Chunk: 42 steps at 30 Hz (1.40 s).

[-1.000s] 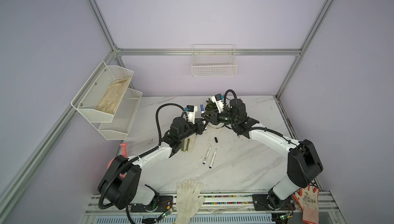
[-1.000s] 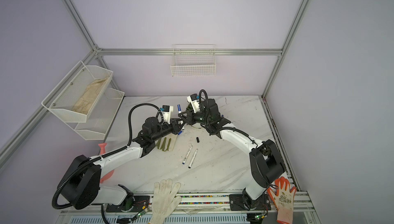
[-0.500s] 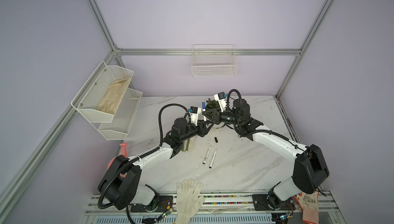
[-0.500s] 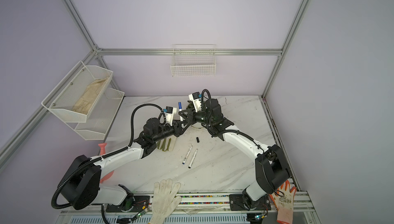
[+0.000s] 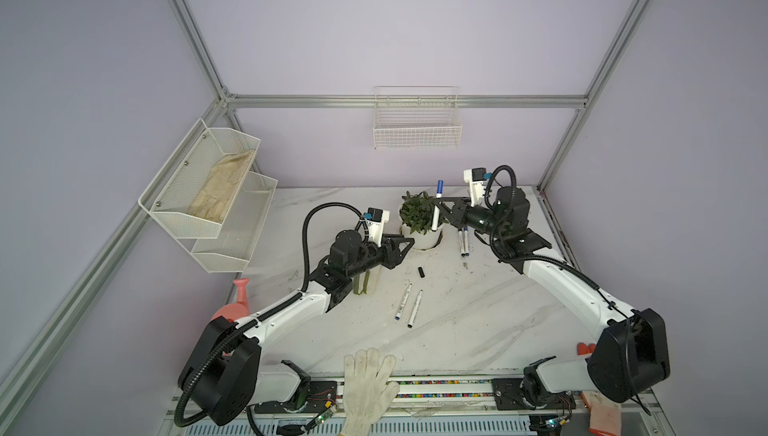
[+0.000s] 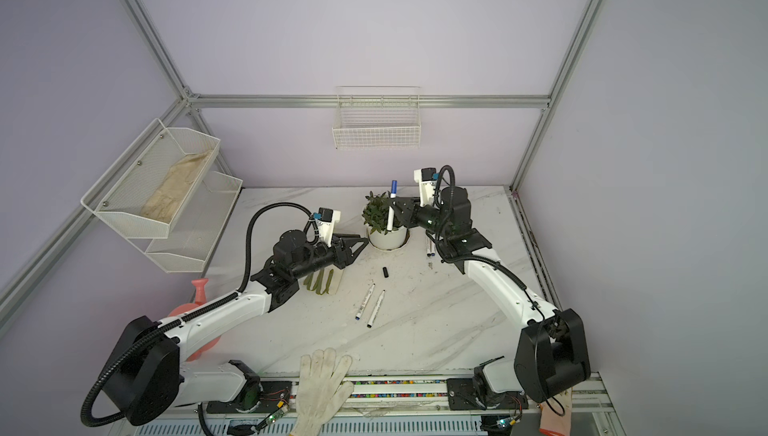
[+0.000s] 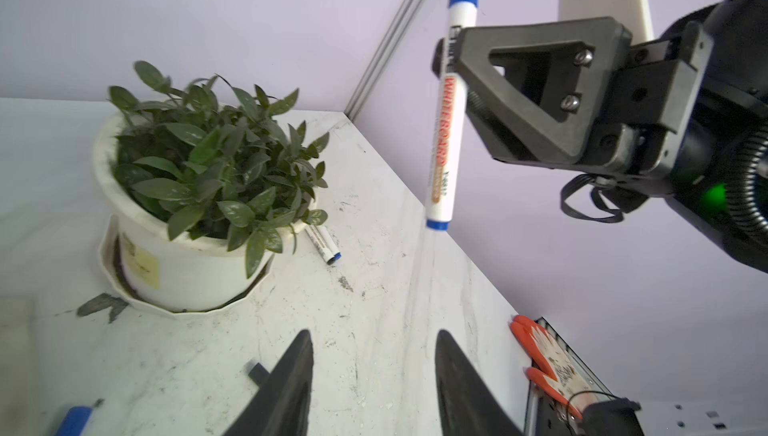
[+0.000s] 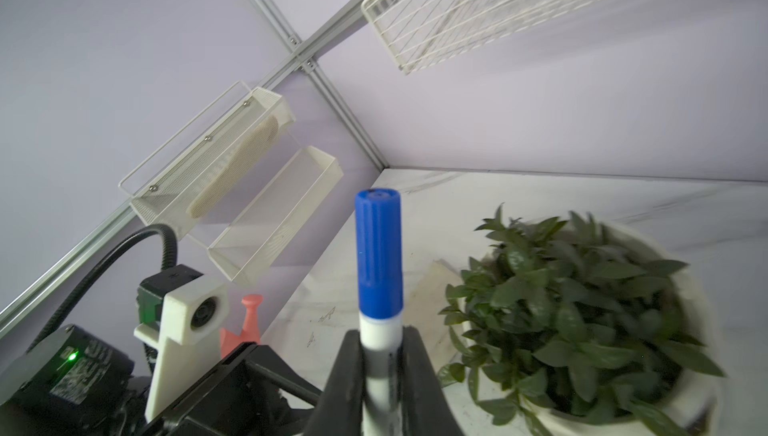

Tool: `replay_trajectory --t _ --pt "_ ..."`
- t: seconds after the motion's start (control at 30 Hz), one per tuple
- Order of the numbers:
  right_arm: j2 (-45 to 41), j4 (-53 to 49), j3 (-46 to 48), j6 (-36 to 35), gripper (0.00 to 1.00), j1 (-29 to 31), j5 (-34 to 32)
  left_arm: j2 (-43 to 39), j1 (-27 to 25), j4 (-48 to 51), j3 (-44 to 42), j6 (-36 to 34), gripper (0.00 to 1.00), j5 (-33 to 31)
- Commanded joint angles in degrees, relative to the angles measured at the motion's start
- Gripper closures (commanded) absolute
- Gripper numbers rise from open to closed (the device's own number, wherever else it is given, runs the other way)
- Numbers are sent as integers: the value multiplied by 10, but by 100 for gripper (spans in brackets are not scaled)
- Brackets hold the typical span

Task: Insert the pens into the pen caps
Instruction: 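Carry the capped marker beside the other markers and set it down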

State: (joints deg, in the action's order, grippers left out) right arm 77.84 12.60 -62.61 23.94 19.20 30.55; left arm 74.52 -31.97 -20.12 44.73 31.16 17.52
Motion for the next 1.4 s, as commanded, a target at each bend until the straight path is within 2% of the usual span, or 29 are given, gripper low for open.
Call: replay_trajectory --t 0.0,0.1,0.17,0.3,0.53,0.73,1.0,1.1,1.37 --pt "-16 -62 16 5 100 -40 -87 -23 4 71 -29 31 52 -168" --pt "22 -140 4 12 100 -74 -171 -17 14 120 -31 58 52 -253" --pt "66 -192 -13 6 100 -93 -215 4 20 201 -1 68 51 -295" --pt "142 -211 -24 -7 100 -116 -230 45 29 301 51 80 51 -304" --pt "247 -195 -46 -41 99 -116 -314 55 31 296 55 83 51 -293" --pt "313 -189 -76 -58 99 -116 -318 55 32 296 56 66 50 -283" --pt "353 -141 -82 -44 96 -116 -262 60 31 292 59 40 50 -250" --pt "362 -134 -84 -43 95 -116 -256 84 31 292 60 34 50 -234" --pt "354 -115 -77 -30 81 -116 -225 93 26 291 59 24 50 -222"
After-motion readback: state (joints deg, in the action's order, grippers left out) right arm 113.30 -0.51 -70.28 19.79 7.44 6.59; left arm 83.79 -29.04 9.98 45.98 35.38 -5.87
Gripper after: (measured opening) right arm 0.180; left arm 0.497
